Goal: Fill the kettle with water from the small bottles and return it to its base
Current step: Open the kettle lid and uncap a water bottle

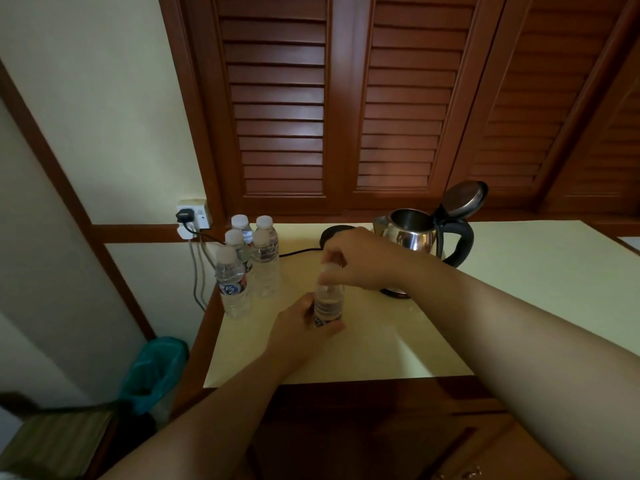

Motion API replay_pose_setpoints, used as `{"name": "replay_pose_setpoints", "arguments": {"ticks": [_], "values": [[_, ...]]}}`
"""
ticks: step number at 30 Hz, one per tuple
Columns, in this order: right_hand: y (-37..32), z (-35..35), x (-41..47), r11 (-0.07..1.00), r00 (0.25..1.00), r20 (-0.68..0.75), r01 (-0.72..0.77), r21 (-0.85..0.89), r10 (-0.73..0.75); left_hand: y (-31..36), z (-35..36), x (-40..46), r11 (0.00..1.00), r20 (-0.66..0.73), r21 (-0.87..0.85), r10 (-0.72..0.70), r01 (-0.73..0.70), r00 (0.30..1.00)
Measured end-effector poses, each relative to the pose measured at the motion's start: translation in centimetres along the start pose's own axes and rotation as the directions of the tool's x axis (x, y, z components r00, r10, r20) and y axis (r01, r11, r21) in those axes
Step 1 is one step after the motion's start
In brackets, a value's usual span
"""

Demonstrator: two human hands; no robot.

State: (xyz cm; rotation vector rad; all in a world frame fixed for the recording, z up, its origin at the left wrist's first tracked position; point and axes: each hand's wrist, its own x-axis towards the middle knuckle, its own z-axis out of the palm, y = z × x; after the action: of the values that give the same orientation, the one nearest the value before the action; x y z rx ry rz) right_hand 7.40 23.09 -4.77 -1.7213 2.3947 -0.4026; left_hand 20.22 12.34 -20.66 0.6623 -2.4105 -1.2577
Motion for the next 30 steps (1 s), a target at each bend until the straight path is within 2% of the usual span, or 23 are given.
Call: {"name": "replay_pose_setpoints", "arguments": {"ticks": [3, 6, 12, 16, 19, 23, 27, 30], "values": [[0.0, -0.5, -0.2, 0.993, 0.988, -0.138, 0.075, 0.088, -0.063, -0.1, -0.1, -0.1, 1.0, -0.003, -0.006, 0.001, -0.001, 1.0], [0.6, -1.7, -0.6, 0.984, 0.977, -0.212, 0.048, 0.172, -0.011, -0.1, -0.1, 0.0, 1.0, -0.003, -0.001, 0.0, 0.0, 1.0], [6.6, 1.0, -3.6, 0.974, 0.974, -0.104, -0.186, 0.126, 0.199, 0.0, 0.1, -0.1, 1.0, -0.029, 0.002, 0.03, -0.03, 0.999], [9.2, 6.3, -7.0, 0.919, 0.928, -0.033, -0.363, 0.154, 0.372, -0.1, 0.3, -0.5, 0.997, -0.063, -0.064, 0.046, -0.05, 0.997], [10.0, 10.0, -8.4, 0.902, 0.905, -0.024, -0.421, 0.091, 0.425, 0.2, 0.4, -0.8, 0.994, -0.082, -0.035, 0.095, -0.099, 0.992], [10.6, 11.6, -9.4, 0.901, 0.892, -0.129, -0.424, 0.087, 0.433, 0.4, 0.7, -0.6, 0.994, -0.127, -0.006, 0.105, -0.107, 0.986], [11.5, 10.8, -10.5, 0.869, 0.827, -0.266, -0.47, 0.155, 0.494, 0.9, 1.1, 0.2, 0.993, -0.135, -0.047, 0.101, -0.108, 0.986], [13.1, 10.5, -11.4, 0.861, 0.809, -0.295, -0.486, 0.153, 0.509, 2.0, 1.5, 1.2, 0.992, -0.13, -0.081, 0.088, -0.099, 0.988]]}}
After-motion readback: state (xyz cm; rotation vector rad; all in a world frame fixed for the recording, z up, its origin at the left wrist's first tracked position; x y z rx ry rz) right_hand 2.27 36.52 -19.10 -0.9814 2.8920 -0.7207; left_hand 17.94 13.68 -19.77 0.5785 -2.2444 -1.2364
